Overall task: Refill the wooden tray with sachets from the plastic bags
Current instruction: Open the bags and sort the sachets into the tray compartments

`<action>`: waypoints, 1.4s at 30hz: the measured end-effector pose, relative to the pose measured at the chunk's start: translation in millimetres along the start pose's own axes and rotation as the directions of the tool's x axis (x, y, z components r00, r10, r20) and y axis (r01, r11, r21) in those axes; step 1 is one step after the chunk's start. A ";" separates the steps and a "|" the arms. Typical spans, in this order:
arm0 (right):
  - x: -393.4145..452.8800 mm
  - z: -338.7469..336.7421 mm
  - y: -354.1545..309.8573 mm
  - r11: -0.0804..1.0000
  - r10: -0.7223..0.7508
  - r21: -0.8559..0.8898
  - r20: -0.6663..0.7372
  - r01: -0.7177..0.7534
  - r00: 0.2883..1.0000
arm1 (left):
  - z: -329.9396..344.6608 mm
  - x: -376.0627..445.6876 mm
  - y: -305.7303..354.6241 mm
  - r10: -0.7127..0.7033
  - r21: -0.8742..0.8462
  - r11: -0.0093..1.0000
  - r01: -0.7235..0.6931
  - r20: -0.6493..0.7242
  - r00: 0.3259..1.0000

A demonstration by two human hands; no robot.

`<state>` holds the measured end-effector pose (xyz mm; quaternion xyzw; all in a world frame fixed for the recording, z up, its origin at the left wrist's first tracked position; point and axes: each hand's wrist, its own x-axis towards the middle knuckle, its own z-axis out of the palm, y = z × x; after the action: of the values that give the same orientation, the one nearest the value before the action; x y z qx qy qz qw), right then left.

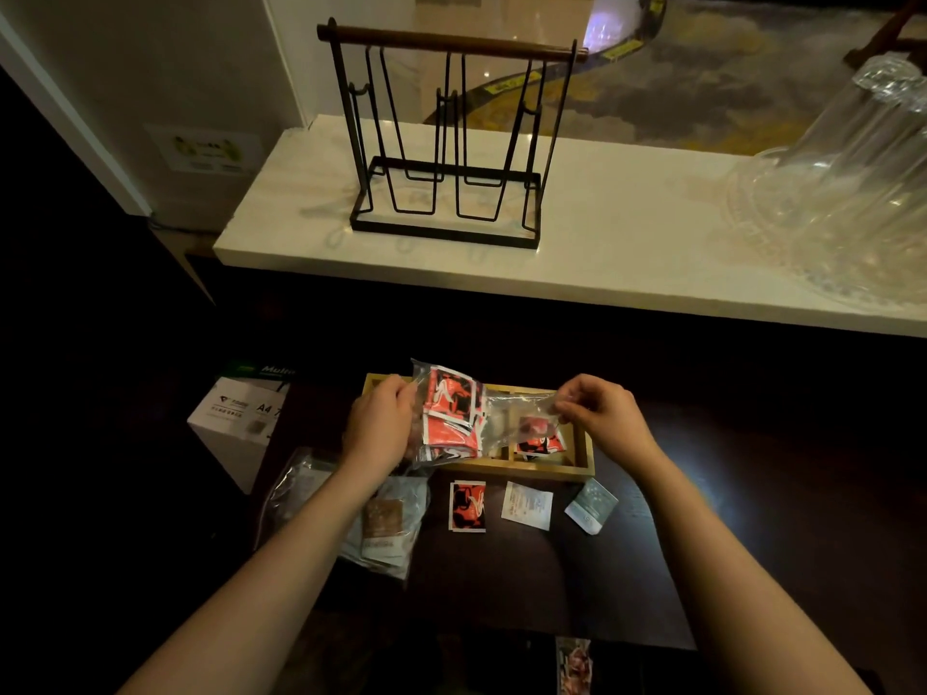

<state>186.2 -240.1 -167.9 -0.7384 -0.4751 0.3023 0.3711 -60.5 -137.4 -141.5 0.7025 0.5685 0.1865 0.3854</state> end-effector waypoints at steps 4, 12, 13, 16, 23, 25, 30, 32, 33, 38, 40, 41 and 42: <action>-2.7 3.0 10.5 0.996 0.062 0.069 -0.003 -0.061 0.998 | 2.3 0.5 9.3 0.028 -0.050 0.998 -0.026 0.032 0.999; -7.2 1.7 25.9 0.984 0.135 0.123 -0.018 -0.131 0.991 | 6.9 4.5 24.8 0.125 0.052 0.990 -0.128 0.064 0.990; -7.8 1.3 28.1 0.982 0.140 0.130 -0.020 -0.136 0.990 | 7.4 4.2 26.9 0.130 0.053 0.990 -0.134 0.070 0.989; -9.5 0.4 32.7 0.980 0.144 0.144 -0.025 -0.138 0.989 | 8.0 3.6 31.5 0.132 0.048 0.990 -0.136 0.086 0.988; -18.8 1.6 38.5 0.961 0.174 0.225 -0.028 -0.163 0.984 | 12.0 -0.3 47.9 0.215 0.066 0.973 -0.222 0.098 0.972; -21.0 3.3 37.8 0.922 0.223 0.327 -0.016 -0.206 0.975 | 15.4 -0.6 50.5 0.242 0.083 0.965 -0.250 0.103 0.965; -19.8 6.8 27.6 0.672 0.338 0.676 0.084 -0.302 0.937 | 24.7 -3.0 48.8 0.285 0.015 0.957 -0.290 0.141 0.948; -18.9 8.9 25.3 0.448 0.389 0.830 0.154 -0.332 0.908 | 28.0 -3.0 50.7 0.306 -0.001 0.951 -0.308 0.129 0.943; -17.7 10.0 25.1 0.401 0.422 0.851 0.156 -0.339 0.893 | 28.3 -2.7 52.5 0.317 -0.008 0.948 -0.318 0.120 0.941; -12.4 14.4 29.8 0.582 0.558 0.714 -0.001 -0.390 0.830 | 26.7 0.9 57.9 0.347 -0.002 0.937 -0.348 0.074 0.935; -11.6 13.9 29.9 0.663 0.539 0.636 -0.041 -0.394 0.841 | 26.5 2.2 58.3 0.364 0.001 0.931 -0.364 0.064 0.929; -10.7 14.0 30.1 0.692 0.532 0.605 -0.056 -0.395 0.845 | 26.3 2.5 58.8 0.370 0.009 0.929 -0.371 0.058 0.927; -10.5 14.1 29.5 0.708 0.528 0.584 -0.065 -0.397 0.847 | 26.0 2.6 59.0 0.374 0.019 0.927 -0.375 0.054 0.926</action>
<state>185.3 -254.2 -199.2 -0.7250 -0.1201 0.4228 0.5302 -2.9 -146.8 -114.0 0.8080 0.4170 0.2311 0.3463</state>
